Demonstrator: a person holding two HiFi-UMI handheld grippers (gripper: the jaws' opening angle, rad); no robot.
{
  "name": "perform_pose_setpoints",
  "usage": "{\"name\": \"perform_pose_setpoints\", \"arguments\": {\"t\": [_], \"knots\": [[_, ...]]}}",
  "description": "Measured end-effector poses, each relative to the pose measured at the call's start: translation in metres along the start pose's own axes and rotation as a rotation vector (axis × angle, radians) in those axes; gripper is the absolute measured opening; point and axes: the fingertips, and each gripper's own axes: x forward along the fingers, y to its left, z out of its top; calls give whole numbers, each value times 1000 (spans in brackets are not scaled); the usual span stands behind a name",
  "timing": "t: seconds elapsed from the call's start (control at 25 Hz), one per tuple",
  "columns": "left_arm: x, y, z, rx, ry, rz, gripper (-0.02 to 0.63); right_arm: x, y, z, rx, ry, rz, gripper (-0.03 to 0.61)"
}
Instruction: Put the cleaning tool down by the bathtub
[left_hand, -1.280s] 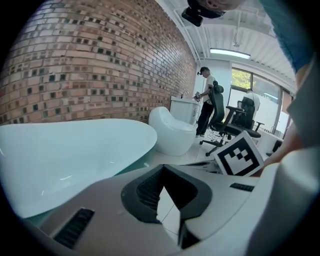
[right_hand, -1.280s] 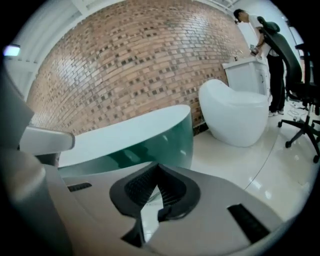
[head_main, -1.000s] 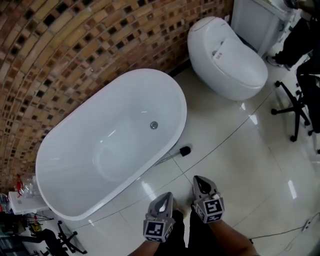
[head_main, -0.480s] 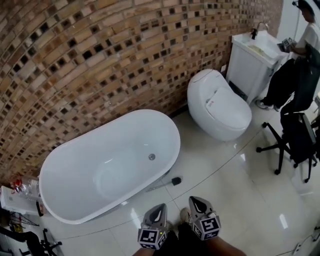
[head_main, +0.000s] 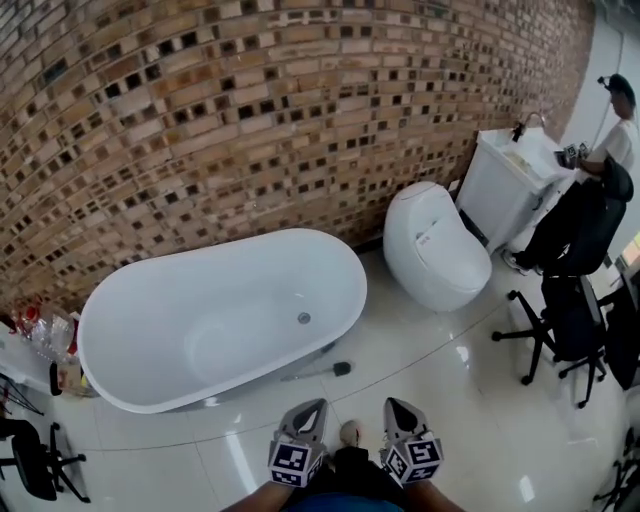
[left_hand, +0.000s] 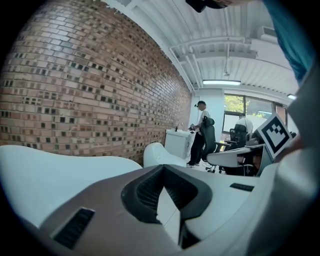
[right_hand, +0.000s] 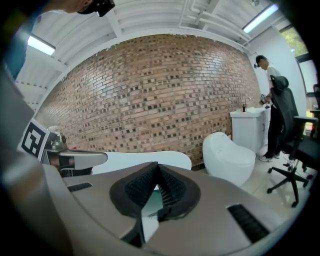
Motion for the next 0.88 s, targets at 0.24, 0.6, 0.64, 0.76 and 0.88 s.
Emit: {"name": "perform_pose_setpoints", "arguments": {"t": [0.24, 0.6, 0.64, 0.76, 0.88], "knots": [[-40, 0, 39, 1, -79, 31, -2, -19, 22, 36, -16, -68, -1, 3], [-71, -23, 113, -11, -221, 126, -2, -59, 9, 117, -55, -171, 71, 3], [-69, -32, 122, -8, -240, 125, -2, -68, 5, 125, -55, -185, 81, 5], [-57, -70, 139, 15, -264, 100, -2, -98, -10, 141, -74, -219, 93, 5], [-45, -112, 152, 62, -267, 64, -2, -121, -31, 151, -83, -232, 78, 5]]}}
